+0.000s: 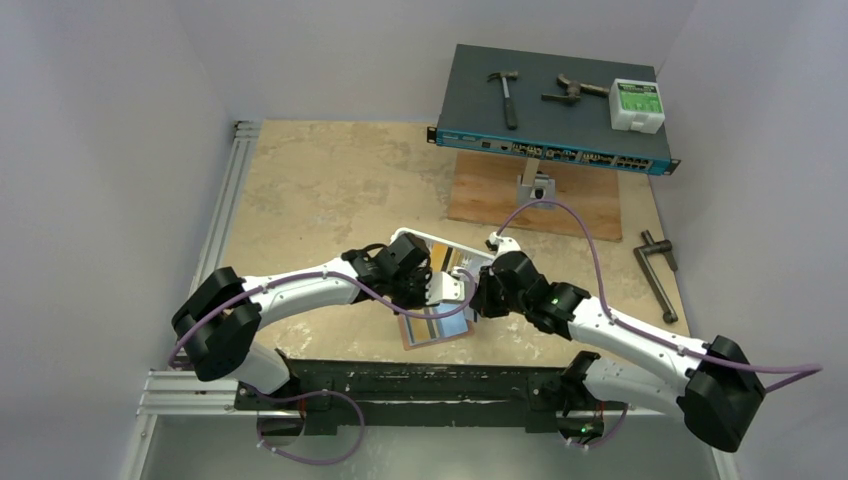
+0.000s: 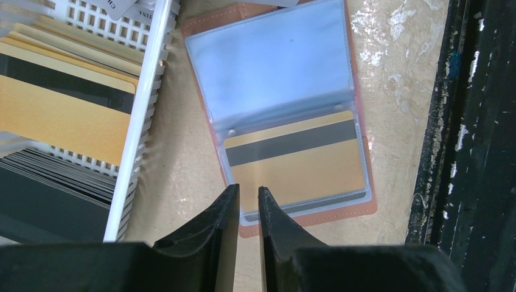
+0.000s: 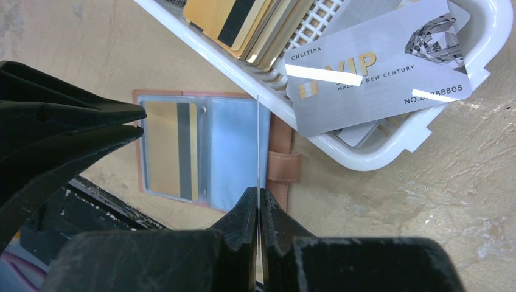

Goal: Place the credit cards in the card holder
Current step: Insert the credit card into the card holder.

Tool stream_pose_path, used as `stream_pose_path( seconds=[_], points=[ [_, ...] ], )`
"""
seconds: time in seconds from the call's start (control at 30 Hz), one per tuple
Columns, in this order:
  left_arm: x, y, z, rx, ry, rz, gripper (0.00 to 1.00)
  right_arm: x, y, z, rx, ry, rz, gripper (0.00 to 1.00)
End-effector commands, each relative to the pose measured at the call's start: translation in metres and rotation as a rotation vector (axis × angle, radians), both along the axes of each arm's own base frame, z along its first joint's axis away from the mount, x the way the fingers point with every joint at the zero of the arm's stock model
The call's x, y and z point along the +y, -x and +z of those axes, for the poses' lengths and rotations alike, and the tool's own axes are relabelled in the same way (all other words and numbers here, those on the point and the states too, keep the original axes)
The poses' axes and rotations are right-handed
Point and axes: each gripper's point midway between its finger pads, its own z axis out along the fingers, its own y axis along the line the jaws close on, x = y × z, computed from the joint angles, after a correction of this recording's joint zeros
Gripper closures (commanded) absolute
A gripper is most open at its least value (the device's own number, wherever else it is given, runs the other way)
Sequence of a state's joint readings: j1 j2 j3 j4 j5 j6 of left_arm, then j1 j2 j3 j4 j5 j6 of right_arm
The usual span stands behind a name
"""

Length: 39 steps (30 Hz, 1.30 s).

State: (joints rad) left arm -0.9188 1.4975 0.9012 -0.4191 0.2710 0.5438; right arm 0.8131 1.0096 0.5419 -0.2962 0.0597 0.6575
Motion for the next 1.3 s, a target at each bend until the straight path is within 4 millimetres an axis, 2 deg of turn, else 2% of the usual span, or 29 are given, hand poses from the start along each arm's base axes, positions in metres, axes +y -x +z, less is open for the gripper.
stream_pose_path(
  seconds=[0.0, 0.6, 1.27],
  points=[
    [-0.003, -0.005, 0.008, -0.064, 0.016, -0.031, 0.83, 0.002, -0.009, 0.005, -0.049, 0.000, -0.007, 1.00],
    [0.001, -0.003, 0.002, -0.119, -0.025, -0.072, 0.85, 0.003, -0.007, -0.007, -0.026, 0.020, 0.006, 1.00],
    [0.003, -0.002, 0.000, -0.124, -0.038, -0.079, 0.87, 0.001, -0.008, -0.011, -0.031, 0.047, -0.014, 1.00]
  ],
)
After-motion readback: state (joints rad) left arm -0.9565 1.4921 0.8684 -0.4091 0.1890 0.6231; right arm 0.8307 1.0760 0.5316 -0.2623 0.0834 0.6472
